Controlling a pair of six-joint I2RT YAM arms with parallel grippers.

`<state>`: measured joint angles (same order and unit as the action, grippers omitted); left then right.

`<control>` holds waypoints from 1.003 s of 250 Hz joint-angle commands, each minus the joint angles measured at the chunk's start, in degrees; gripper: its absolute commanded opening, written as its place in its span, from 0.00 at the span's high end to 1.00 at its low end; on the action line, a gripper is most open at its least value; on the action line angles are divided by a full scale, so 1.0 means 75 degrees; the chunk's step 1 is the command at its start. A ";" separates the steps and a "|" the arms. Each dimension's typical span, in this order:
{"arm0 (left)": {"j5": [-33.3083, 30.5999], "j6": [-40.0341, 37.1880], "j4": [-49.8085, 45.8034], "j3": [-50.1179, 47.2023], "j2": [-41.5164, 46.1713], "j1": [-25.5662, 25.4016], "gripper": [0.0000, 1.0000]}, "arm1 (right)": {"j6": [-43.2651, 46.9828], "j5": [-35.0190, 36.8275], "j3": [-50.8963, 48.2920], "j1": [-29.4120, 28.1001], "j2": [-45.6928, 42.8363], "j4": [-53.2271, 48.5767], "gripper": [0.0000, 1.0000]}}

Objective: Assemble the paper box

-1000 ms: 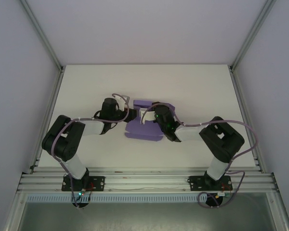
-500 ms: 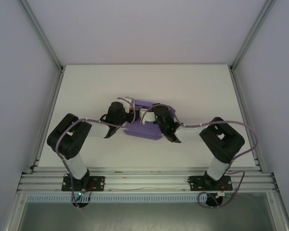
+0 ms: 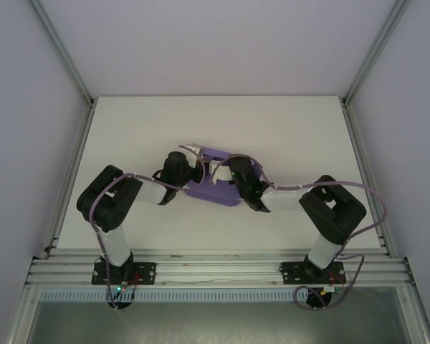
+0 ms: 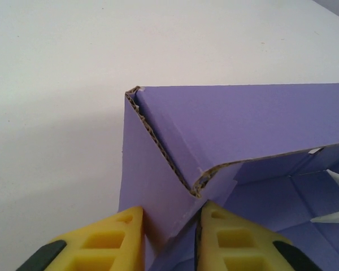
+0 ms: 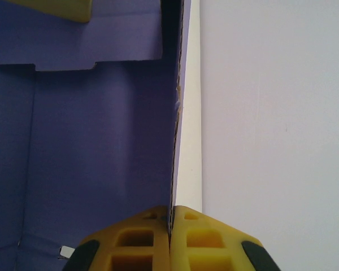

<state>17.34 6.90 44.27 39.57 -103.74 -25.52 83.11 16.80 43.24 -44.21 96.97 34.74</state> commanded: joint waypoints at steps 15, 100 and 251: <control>-0.0463 -0.0048 0.0117 0.0110 -0.0163 -0.0055 0.78 | -0.0136 -0.0459 0.0127 -0.0129 -0.0167 -0.0687 1.00; -0.0094 -0.0311 -0.0213 -0.0364 0.0511 -0.0034 0.52 | -0.0224 -0.0571 0.0105 -0.0129 -0.0437 -0.1014 1.00; 0.0701 -0.0472 -0.0316 0.0064 0.0223 0.0063 0.68 | -0.0387 -0.1240 0.0469 -0.0129 -0.0460 -0.2151 1.00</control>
<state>20.49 3.16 40.47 37.80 -100.68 -25.43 78.67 10.31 45.43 -44.21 90.96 20.93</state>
